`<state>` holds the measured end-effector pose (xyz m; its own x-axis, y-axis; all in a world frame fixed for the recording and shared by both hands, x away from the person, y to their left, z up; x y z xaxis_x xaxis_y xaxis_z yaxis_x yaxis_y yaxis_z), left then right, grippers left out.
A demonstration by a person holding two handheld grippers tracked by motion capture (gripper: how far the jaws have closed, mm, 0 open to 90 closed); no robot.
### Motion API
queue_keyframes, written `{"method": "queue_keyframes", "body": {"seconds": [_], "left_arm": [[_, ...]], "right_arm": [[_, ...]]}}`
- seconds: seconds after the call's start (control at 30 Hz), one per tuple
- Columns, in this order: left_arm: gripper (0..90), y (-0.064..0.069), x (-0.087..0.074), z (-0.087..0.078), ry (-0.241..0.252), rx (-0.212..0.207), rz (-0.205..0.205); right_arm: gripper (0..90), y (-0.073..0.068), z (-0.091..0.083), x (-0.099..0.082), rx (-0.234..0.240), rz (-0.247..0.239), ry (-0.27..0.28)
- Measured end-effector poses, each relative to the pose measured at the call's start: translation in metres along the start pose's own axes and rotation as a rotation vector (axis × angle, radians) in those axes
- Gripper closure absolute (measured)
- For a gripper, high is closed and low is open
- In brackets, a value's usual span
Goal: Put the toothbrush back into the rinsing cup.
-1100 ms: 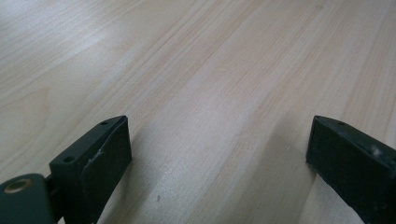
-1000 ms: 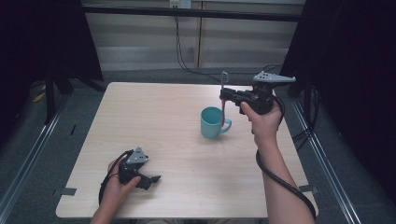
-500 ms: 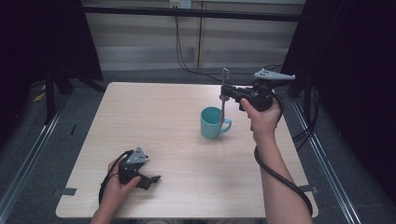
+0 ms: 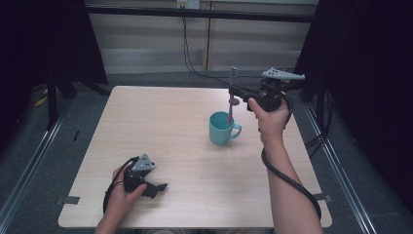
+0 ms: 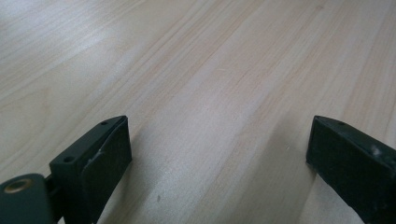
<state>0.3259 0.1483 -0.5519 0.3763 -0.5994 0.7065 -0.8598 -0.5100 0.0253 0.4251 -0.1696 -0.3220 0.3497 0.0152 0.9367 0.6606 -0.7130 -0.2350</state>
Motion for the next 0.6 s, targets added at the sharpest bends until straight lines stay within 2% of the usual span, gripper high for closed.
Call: {"method": "queue_keyframes", "body": {"seconds": [0.6], "left_arm": [[6.4,0.0001,0.0001,0.0003,0.004,0.001,-0.002]], "right_arm": [[83.0,0.0103,0.0089,-0.0002,-0.017,0.014,0.013]]}}
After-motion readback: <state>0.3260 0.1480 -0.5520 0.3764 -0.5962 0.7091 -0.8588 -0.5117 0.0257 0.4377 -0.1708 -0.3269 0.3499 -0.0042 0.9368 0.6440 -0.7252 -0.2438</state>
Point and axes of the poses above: each handheld gripper's, and its own axes: z roughly forward along the jaws, x roughly out of its top, y roughly to its right, the point moved 6 cm from there along z, roughly forward along the jaws, and after that the axes turned 1 degree about -y, right-handed, at the moved point
